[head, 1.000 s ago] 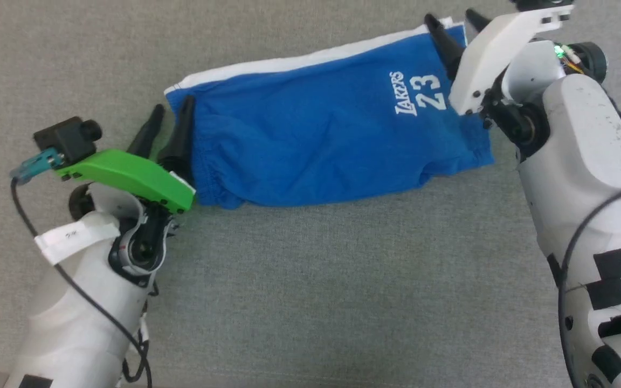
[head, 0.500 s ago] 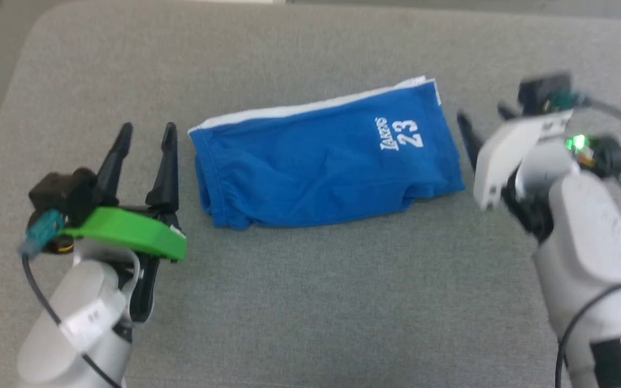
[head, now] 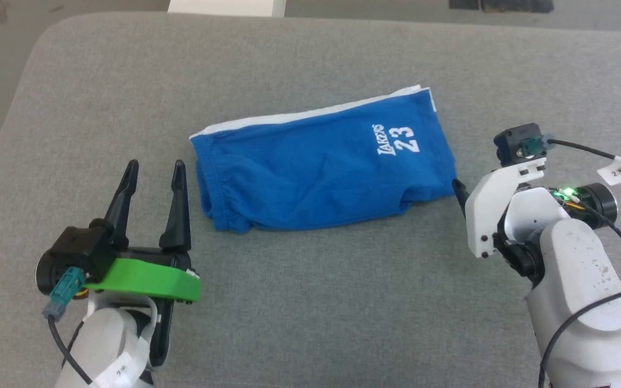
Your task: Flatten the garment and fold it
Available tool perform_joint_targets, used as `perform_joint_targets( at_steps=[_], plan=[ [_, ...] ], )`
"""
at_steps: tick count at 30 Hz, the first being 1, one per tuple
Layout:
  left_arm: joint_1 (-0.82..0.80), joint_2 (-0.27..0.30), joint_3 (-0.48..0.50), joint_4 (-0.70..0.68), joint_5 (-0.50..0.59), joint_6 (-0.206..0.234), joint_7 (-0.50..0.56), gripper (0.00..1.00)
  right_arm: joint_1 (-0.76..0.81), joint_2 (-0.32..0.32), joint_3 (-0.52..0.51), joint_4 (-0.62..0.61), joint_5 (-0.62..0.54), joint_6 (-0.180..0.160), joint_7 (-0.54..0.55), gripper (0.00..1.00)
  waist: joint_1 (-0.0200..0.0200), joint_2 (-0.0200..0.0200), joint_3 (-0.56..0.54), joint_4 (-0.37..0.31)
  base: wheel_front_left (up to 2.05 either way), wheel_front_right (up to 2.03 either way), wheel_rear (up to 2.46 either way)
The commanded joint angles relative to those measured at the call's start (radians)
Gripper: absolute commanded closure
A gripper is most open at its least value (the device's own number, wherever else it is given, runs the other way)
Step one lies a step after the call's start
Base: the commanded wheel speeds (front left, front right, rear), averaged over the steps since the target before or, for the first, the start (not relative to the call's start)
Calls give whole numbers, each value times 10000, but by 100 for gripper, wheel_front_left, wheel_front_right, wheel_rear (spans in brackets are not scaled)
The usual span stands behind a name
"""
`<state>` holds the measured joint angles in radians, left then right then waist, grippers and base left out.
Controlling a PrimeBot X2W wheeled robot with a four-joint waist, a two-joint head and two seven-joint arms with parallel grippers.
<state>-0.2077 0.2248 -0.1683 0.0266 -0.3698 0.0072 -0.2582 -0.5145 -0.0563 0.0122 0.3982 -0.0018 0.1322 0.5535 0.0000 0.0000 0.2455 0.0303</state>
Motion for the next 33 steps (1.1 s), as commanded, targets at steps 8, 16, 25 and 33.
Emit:
perform_joint_targets(
  at_steps=[8,16,25,33],
  plan=[
    [-59,-574,512,279,568,-712,-35,0,-821,52,37,512,-806,-15,608,0,0,0,677,444,0,0,0],
    [-211,-1042,819,535,766,-1097,-35,0,-1044,57,94,1232,-1334,-15,1341,0,0,0,900,668,0,0,0],
    [-248,-1255,1005,928,750,-1293,-35,0,-1182,59,214,1325,-886,-15,1643,100,0,0,919,630,0,0,0],
    [-762,-1501,602,1559,-226,-958,2506,0,-1102,57,173,863,-503,-15,1481,100,0,0,615,581,0,0,0]
  ],
)
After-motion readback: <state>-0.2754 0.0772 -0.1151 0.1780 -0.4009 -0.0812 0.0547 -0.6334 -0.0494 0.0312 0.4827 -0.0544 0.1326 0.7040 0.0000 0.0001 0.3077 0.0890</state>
